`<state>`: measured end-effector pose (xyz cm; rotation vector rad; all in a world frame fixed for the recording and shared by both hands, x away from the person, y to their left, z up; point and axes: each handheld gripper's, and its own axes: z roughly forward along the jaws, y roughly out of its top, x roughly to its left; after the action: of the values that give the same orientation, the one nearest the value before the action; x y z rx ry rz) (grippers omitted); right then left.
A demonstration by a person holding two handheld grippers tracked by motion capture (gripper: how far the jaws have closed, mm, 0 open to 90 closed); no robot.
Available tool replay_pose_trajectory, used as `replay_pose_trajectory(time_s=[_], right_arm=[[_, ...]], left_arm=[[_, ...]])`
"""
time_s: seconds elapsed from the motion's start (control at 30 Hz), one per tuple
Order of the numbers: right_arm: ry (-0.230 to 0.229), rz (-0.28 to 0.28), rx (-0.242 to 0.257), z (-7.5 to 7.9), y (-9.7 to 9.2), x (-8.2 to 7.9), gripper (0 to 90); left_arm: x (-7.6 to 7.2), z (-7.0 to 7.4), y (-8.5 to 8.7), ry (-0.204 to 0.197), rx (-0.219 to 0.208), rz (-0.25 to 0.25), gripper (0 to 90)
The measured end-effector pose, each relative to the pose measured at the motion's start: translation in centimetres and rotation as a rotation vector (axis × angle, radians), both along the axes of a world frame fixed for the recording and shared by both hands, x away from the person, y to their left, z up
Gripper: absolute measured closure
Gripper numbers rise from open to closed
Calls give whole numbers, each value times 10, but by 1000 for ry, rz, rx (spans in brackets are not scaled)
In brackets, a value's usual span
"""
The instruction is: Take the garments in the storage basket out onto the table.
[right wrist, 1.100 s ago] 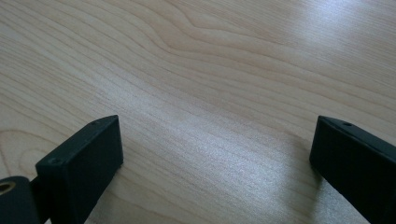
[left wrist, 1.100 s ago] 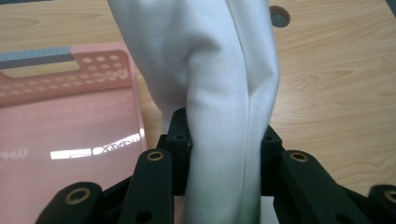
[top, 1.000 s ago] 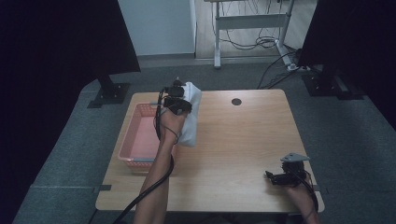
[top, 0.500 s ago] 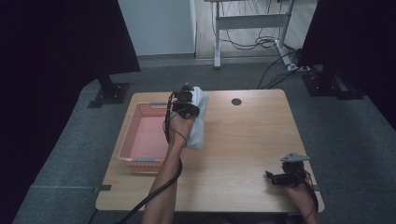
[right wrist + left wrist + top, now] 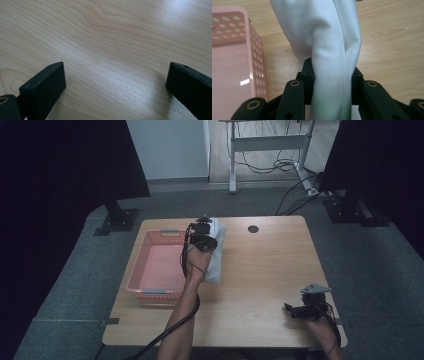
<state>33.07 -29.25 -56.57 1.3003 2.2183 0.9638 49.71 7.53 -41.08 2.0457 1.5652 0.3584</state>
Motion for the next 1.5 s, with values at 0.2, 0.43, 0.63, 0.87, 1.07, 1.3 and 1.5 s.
replay_pose_trajectory(time_s=[0.2, 0.43, 0.63, 0.87, 1.07, 1.3, 1.5], right_arm=[[0, 2, 0, 0, 0, 0, 22], [1, 4, -1, 0, 0, 0, 22], [1, 4, -1, 0, 0, 0, 22], [1, 4, -1, 0, 0, 0, 22], [1, 4, -1, 0, 0, 0, 22], [1, 4, -1, 0, 0, 0, 22], [1, 4, -1, 0, 0, 0, 22]], left_arm=[[1, -13, -1, 7, -5, 10, 666], [2, -29, 0, 19, -2, 15, 663], [2, -39, 3, 17, -1, 28, 659], [2, -48, 4, 25, -3, 35, 652], [3, -56, 4, 33, -1, 37, 647], [3, -62, 3, 39, -2, 33, 632], [3, -66, 4, 37, 4, 36, 615]])
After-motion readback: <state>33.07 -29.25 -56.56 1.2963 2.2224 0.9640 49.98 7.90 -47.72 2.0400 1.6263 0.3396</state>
